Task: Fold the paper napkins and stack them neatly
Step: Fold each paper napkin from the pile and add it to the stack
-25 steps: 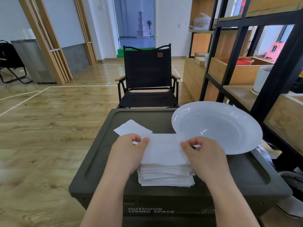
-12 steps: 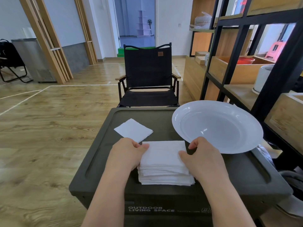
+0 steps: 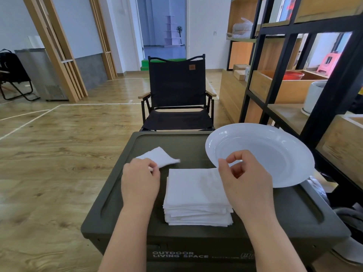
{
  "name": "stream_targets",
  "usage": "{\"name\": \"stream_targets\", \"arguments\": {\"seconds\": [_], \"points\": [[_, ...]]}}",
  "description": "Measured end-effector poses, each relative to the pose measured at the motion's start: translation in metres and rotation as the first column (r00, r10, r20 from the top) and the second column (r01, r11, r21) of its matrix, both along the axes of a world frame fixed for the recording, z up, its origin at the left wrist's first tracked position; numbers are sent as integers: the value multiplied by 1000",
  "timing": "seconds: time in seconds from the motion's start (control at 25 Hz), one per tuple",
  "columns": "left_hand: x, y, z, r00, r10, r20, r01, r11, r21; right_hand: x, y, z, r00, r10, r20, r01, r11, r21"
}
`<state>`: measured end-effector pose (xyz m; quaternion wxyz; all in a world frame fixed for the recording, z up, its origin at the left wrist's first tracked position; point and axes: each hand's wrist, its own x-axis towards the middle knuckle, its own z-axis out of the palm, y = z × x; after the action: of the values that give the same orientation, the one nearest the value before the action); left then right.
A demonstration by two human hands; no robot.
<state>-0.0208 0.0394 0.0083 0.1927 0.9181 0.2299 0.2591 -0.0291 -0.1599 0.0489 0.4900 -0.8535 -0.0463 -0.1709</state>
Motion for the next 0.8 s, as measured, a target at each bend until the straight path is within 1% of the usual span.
{"name": "stream_targets", "arguments": {"seconds": [0.08,0.12,0.16,0.24,0.28,0.32,0.36,0.4,0.44,0.48,0.52,0.56,0.6,0.64,0.68,0.72,0.76,0.8], "points": [[-15,-5,25,988,-26,153,30,999,-22,-1,4,-1,992,85,91,-82,996,-40],[-24,-10,40,976,-85,202,85,996,12,-3,7,-1,982,133,134,-121,988,-91],[-34,-16,56,962,-185,201,171,982,84,-5,11,-2,970,172,172,-146,977,-155],[-48,-27,75,909,-408,87,380,895,232,-5,17,-6,942,227,245,-164,953,-253],[-52,-32,80,872,-488,27,465,846,262,-5,20,-7,929,239,282,-159,947,-280],[-56,-35,83,838,-545,3,526,810,260,-5,21,-7,917,242,318,-150,946,-287],[-58,-38,85,810,-586,19,569,793,219,-4,21,-8,906,235,351,-140,951,-275],[-58,-41,85,789,-609,80,597,792,129,-5,21,-8,902,220,372,-136,962,-238],[-58,-44,85,780,-601,178,610,792,0,-6,19,-7,912,199,360,-146,975,-168],[-56,-45,84,786,-552,280,600,789,-130,-6,18,-5,933,181,310,-169,983,-66],[-53,-44,82,809,-478,344,569,784,-248,-6,16,-2,956,168,240,-185,981,51],[-50,-43,79,841,-418,344,529,767,-363,-7,14,2,971,157,178,-188,968,167],[-47,-42,76,867,-399,297,497,725,-477,-9,12,6,979,159,129,-190,940,282],[-45,-40,73,873,-420,248,479,647,-593,-9,10,9,981,177,79,-194,897,397],[-43,-39,70,861,-456,226,468,538,-701,-10,9,11,979,202,21,-186,849,495],[-43,-39,67,848,-474,236,455,426,-782,-9,8,12,973,226,-36,-167,807,566],[-42,-40,66,854,-453,257,440,361,-822,-9,7,12,968,238,-85,-141,786,602],[-41,-39,65,876,-403,265,418,358,-835,-7,6,10,965,230,-127,-109,790,603]]}}
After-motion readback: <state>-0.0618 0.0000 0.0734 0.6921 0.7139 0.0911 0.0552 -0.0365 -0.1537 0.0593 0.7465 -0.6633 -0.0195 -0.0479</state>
